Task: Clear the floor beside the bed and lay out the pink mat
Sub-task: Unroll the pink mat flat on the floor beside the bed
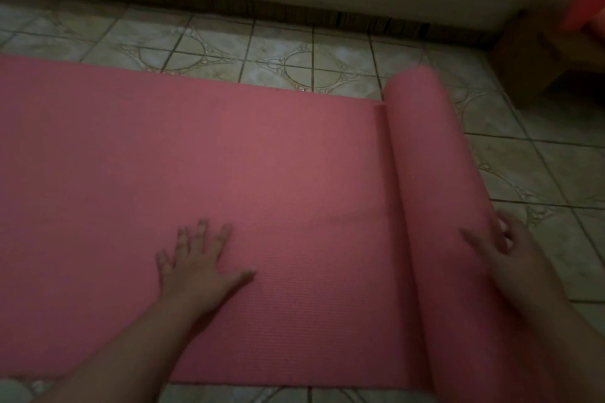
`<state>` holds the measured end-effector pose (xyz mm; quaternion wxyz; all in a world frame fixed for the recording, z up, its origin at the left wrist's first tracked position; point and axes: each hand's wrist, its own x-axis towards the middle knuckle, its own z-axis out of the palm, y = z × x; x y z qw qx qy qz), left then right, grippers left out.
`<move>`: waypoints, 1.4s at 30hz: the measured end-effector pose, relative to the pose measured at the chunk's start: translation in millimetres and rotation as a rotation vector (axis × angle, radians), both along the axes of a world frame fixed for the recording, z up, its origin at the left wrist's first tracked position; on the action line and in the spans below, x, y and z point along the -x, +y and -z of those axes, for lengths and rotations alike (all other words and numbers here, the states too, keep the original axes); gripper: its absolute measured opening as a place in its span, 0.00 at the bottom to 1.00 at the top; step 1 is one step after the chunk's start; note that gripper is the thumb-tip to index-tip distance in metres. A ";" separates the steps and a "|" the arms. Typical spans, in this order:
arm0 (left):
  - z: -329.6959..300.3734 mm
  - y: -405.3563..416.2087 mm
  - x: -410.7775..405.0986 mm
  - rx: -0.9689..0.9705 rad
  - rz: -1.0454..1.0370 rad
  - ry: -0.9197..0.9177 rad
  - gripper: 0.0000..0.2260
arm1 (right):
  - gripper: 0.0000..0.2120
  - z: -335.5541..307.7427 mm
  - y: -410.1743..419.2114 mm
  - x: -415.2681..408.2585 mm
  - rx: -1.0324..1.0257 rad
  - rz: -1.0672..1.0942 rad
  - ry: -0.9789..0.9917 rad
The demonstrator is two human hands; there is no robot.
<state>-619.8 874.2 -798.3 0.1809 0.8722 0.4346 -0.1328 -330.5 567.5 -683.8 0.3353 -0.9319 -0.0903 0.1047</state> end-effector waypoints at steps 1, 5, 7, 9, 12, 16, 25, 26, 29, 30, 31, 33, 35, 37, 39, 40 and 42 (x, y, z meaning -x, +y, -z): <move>0.6 -0.9 -5.3 0.000 0.014 0.000 0.48 | 0.44 0.2 6.2 -1.3 0.047 -0.044 0.033; 4.0 1.4 -10.4 0.025 0.021 0.035 0.48 | 0.60 6.7 18.8 -1.1 0.242 -0.136 0.108; 3.2 3.8 -8.2 0.025 0.024 0.049 0.49 | 0.58 2.5 25.4 0.7 0.258 -0.176 0.071; -0.2 8.6 -5.0 0.040 0.027 0.075 0.51 | 0.57 -5.5 34.2 5.3 0.317 -0.225 0.034; -5.5 19.3 9.6 0.037 0.000 0.108 0.51 | 0.55 -11.8 47.0 23.0 0.317 -0.289 0.033; -12.9 34.1 32.3 0.027 -0.037 0.156 0.53 | 0.53 -5.8 59.9 51.8 0.295 -0.386 0.041; -9.5 17.3 19.2 0.019 -0.108 0.173 0.52 | 0.43 -13.4 -27.5 -24.4 0.177 -0.052 0.044; -8.5 15.5 18.2 0.020 -0.118 0.166 0.52 | 0.39 -9.3 -36.4 -30.8 0.180 0.009 0.032; -4.7 13.8 19.8 0.004 -0.130 0.132 0.50 | 0.37 2.2 -48.2 -31.7 0.156 0.085 0.127; -4.3 13.9 20.3 0.008 -0.131 0.125 0.50 | 0.41 5.4 -49.7 -29.6 0.149 0.094 0.159; -4.3 14.4 21.0 0.012 -0.133 0.123 0.50 | 0.44 8.1 -50.4 -27.6 0.143 0.102 0.174; -5.0 16.7 21.3 0.034 -0.141 0.127 0.50 | 0.49 13.8 -51.4 -25.2 0.141 0.120 0.173; -6.9 19.0 20.3 0.077 -0.153 0.139 0.51 | 0.51 16.7 -49.3 -23.5 0.169 0.141 0.168; -8.2 19.6 20.7 0.092 -0.160 0.135 0.51 | 0.48 16.5 -46.8 -23.8 0.184 0.130 0.159; -9.2 20.3 26.7 0.087 -0.165 0.127 0.52 | 0.46 13.0 -43.1 -21.5 0.172 0.107 0.159; -9.8 22.0 32.1 0.081 -0.171 0.125 0.52 | 0.45 12.2 -41.3 -18.7 0.155 0.098 0.166; -10.7 28.7 47.9 0.067 -0.189 0.127 0.53 | 0.44 12.5 -35.6 -11.1 0.132 0.062 0.167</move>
